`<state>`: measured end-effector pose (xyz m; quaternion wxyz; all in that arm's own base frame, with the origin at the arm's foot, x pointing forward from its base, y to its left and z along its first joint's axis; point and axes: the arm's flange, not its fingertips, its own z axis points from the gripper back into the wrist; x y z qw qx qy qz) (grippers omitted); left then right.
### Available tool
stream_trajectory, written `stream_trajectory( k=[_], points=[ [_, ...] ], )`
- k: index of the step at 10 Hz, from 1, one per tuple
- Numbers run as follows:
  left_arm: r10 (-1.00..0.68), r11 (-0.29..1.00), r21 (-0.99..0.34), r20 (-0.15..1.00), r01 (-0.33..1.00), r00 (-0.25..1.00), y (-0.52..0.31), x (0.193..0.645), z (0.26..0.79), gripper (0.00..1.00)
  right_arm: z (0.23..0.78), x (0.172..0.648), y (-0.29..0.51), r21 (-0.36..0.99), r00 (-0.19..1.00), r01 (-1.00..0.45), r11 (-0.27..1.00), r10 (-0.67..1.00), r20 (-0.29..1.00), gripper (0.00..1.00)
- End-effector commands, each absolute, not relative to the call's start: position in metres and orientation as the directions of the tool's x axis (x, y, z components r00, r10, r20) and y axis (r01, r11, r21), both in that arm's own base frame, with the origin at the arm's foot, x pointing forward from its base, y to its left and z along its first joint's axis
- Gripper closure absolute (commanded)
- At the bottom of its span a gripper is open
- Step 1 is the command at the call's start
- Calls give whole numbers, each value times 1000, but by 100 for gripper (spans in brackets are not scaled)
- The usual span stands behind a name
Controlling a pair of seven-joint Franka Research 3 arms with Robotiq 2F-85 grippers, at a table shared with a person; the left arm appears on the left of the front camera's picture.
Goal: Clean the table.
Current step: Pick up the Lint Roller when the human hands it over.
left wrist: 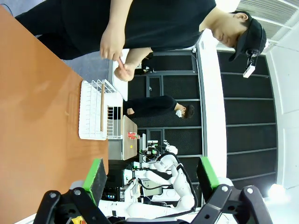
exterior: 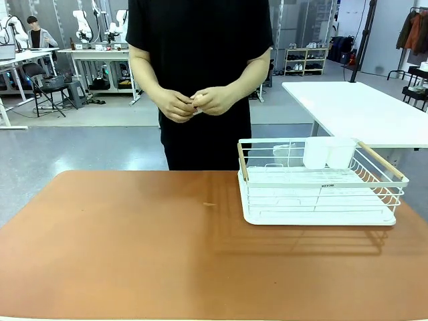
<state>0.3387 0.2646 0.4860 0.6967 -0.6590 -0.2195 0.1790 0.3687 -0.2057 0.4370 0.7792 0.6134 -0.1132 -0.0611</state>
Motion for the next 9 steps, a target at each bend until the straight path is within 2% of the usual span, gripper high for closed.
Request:
stream_trajectory(
  k=[1, 9],
  points=[
    [527, 64, -997, 72, 45, 847, 265, 334, 487, 0, 440, 366, -203, 972, 967, -45, 230, -236, 101, 0],
    [527, 64, -997, 72, 45, 847, 265, 334, 487, 0, 440, 366, -203, 972, 967, -45, 230, -236, 101, 0]
  ],
)
